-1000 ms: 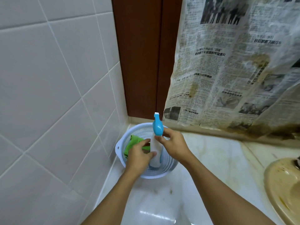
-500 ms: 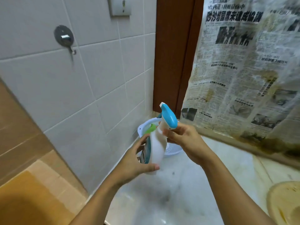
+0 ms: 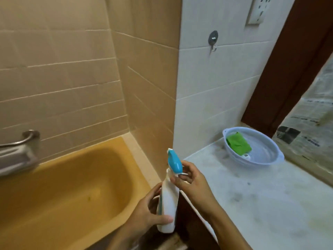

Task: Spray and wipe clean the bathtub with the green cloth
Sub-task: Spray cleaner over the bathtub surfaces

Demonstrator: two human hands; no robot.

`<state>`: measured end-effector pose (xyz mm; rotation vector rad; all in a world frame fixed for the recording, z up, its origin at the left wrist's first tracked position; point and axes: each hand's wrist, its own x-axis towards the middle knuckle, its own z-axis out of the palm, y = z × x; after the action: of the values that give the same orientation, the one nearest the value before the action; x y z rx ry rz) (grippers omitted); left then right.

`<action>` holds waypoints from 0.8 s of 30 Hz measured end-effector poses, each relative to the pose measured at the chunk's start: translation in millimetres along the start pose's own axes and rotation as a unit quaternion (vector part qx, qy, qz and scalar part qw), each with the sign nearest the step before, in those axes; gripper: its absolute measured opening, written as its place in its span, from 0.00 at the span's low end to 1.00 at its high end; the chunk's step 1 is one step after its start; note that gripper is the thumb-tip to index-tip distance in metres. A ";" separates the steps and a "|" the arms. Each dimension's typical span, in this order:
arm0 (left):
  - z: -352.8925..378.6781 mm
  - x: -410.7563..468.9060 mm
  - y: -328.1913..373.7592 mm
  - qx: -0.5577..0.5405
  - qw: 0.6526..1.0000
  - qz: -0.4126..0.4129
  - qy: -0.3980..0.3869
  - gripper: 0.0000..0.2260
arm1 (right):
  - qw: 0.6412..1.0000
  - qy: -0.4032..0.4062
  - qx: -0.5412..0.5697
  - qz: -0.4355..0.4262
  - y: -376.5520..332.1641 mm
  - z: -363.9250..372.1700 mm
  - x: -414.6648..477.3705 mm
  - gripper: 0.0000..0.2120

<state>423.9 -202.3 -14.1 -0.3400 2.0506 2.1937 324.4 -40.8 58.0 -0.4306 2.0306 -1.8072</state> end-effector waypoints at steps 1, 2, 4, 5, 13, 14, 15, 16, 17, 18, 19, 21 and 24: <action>-15.4 -14.1 -6.8 -0.011 1.000 -0.005 0.011 0.47 | 1.000 -0.022 -0.002 0.004 1.6 20.7 -1.0 0.24; -30.5 -28.3 -12.3 -0.020 1.000 -0.006 0.023 0.48 | 0.999 -0.048 -0.005 0.003 4.1 40.6 -1.2 0.26; -64.9 -56.1 -25.9 -0.022 0.999 -0.005 0.046 0.48 | 0.995 -0.101 -0.014 -0.002 10.2 82.2 1.6 0.29; -81.9 -69.5 -33.7 -0.019 0.998 -0.009 0.055 0.48 | 0.992 -0.126 -0.016 0.000 13.1 103.2 3.1 0.29; -206.3 -176.1 -105.7 -0.061 0.983 -0.084 0.151 0.46 | 0.971 -0.227 0.001 0.073 54.3 300.7 -8.2 0.17; -217.0 -185.8 -113.6 -0.059 0.981 -0.096 0.157 0.48 | 0.971 -0.222 0.011 0.089 62.4 322.9 -11.4 0.17; -226.1 -194.6 -120.8 -0.055 0.980 -0.104 0.161 0.51 | 0.970 -0.214 0.024 0.112 69.0 342.9 -14.9 0.17; -233.7 -202.0 -127.4 -0.055 0.979 -0.111 0.163 0.52 | 0.969 -0.204 0.031 0.137 75.2 360.8 -18.2 0.15; -239.8 -208.6 -133.2 -0.062 0.977 -0.120 0.166 0.52 | 0.968 -0.190 0.030 0.158 81.9 376.4 -20.4 0.14; -244.7 -214.0 -138.0 -0.075 0.974 -0.131 0.167 0.51 | 0.969 -0.174 0.020 0.173 88.1 389.2 -21.7 0.12; -248.2 -217.8 -141.6 -0.089 0.971 -0.143 0.167 0.48 | 0.971 -0.155 0.007 0.183 93.3 399.6 -22.3 0.12; -254.5 -219.5 -149.9 -0.109 0.966 -0.160 0.172 0.41 | 0.972 -0.122 -0.028 0.198 104.1 415.5 -20.5 0.15; -265.3 -214.5 -161.8 -0.144 0.959 -0.169 0.178 0.33 | 0.972 -0.087 -0.072 0.208 118.0 432.5 -12.4 0.17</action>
<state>691.8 -440.0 -133.8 -1.0993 1.6423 2.3301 545.2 -398.2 -99.2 -0.1749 1.9584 -1.3318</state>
